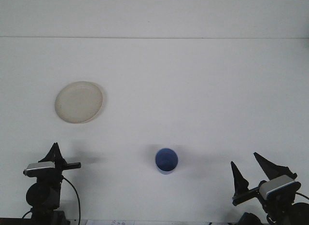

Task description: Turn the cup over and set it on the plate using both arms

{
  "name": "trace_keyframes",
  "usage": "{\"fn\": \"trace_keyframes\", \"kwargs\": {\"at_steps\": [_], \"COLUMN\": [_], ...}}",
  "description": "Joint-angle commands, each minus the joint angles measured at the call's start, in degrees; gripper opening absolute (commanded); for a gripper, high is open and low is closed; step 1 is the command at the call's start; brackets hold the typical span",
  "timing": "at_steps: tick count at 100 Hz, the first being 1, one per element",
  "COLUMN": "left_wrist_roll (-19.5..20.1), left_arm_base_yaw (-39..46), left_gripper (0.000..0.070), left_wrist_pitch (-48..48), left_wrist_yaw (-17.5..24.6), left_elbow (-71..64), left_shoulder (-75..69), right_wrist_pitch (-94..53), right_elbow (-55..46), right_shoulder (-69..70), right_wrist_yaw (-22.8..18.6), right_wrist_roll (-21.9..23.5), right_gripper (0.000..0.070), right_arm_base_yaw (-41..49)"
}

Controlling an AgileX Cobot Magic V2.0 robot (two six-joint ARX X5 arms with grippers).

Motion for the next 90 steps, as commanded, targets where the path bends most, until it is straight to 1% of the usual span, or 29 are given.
{"fn": "trace_keyframes", "kwargs": {"at_steps": [1,48,52,56,63,67,70,79,87,90], "left_wrist_roll": [0.26,0.26,-0.42,-2.75,-9.55,-12.46,-14.36,-18.40,-25.00,-26.69], "left_arm_base_yaw": [0.04,0.04,0.04,0.04,0.04,0.04,0.04,0.04,0.04,0.04], "left_gripper": [0.0016,0.0016,0.0016,0.0016,0.0016,0.0016,0.0016,0.0016,0.0016,0.0015], "left_wrist_pitch": [0.57,0.72,0.81,0.72,0.33,0.31,0.37,0.92,2.51,3.54], "left_wrist_yaw": [-0.28,-0.28,-0.28,-0.26,-0.26,-0.26,-0.26,-0.26,0.48,1.46], "left_elbow": [-1.11,-1.09,-1.09,-1.09,-1.09,-1.09,-1.09,-1.09,-1.09,-0.98], "left_shoulder": [-0.04,-0.04,-0.04,-0.04,-0.04,-0.04,-0.04,-0.04,-0.04,-0.04], "right_wrist_pitch": [0.46,0.50,0.50,0.48,0.31,0.09,-0.04,-0.39,-0.37,-0.37], "right_elbow": [0.59,0.59,0.59,0.59,0.59,0.59,0.59,0.59,0.59,0.59], "right_shoulder": [0.24,0.24,0.24,0.24,0.24,0.24,0.24,0.24,0.24,0.24], "right_wrist_yaw": [-0.15,-0.17,-0.17,-0.17,-0.17,-0.17,-0.17,-0.17,-0.17,-0.17], "right_wrist_roll": [0.07,-0.02,-0.02,0.00,0.02,0.02,0.02,0.04,0.02,0.04], "right_gripper": [0.0514,0.0514,0.0514,0.0514,0.0514,0.0514,0.0514,0.0514,0.0514,0.0514], "right_arm_base_yaw": [0.52,0.52,0.52,0.52,0.52,0.52,0.50,0.52,0.50,0.52]}}
